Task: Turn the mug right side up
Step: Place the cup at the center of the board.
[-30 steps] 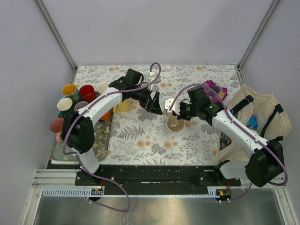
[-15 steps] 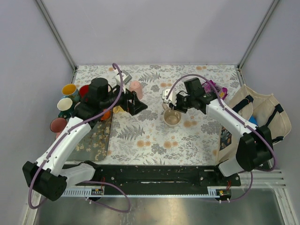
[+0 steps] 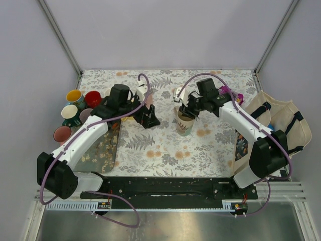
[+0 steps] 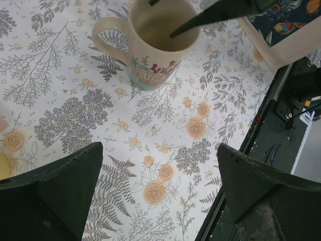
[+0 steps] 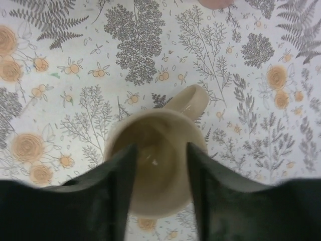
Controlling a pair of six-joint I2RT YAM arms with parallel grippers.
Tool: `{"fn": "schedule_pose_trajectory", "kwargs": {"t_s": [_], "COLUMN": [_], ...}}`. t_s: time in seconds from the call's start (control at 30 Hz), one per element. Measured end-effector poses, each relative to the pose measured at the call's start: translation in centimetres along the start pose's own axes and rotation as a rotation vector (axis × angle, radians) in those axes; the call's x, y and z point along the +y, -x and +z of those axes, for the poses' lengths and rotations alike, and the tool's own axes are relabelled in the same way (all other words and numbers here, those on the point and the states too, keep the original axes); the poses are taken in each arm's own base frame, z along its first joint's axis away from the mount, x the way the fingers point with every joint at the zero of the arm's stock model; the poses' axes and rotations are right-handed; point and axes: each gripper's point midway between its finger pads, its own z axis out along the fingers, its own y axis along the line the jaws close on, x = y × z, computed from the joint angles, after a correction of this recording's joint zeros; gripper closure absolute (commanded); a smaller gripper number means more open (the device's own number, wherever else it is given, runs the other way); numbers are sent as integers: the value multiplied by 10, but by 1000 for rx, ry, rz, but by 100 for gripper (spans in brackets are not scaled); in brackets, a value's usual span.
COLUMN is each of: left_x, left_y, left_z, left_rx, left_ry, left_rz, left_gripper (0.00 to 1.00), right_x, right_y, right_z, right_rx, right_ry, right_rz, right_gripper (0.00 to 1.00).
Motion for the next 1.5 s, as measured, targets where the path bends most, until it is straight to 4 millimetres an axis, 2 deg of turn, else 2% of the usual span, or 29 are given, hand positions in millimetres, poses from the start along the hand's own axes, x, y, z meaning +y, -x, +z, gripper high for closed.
{"fn": "schedule_pose_trajectory", "kwargs": {"t_s": [0.07,0.13,0.23,0.33,0.5,0.63,0.7,0.83,0.97,1.03,1.1,1.33,1.5], "left_x": [1,2,2,3,-1,3,6,10,12,13,14,16,14], "left_y": [1,-1,-3,-5,-4,-2,-2,-14,-22,-24,-27,-41,-47], "left_z": [4,6,7,9,11,10,12,13,13,12,10,-11,-25], "left_rx": [20,33,41,49,47,33,21,38,64,72,85,141,149], "left_ry": [-15,-16,-1,19,23,29,32,29,27,26,22,2,-25], "left_rz": [11,12,13,24,-18,-42,-28,15,69,96,129,339,469], "left_gripper": [1,1,1,1,2,13,18,19,20,21,20,17,17], "right_x": [1,1,-6,-18,-25,-26,-25,-20,-12,-9,-6,11,30], "right_y": [1,1,1,3,-5,-15,-20,-36,-44,-44,-41,-26,-10], "right_z": [-2,-5,-12,-22,-31,-29,-25,-13,-2,2,4,14,25], "right_rx": [-1,8,39,60,90,120,136,182,208,204,188,133,101], "right_ry": [-4,-17,-81,-177,-291,-325,-325,-306,-259,-230,-194,-19,116], "right_rz": [32,86,227,373,559,618,628,647,652,645,633,533,440], "right_gripper": [23,16,17,22,24,28,32,40,64,87,100,100,100]}}
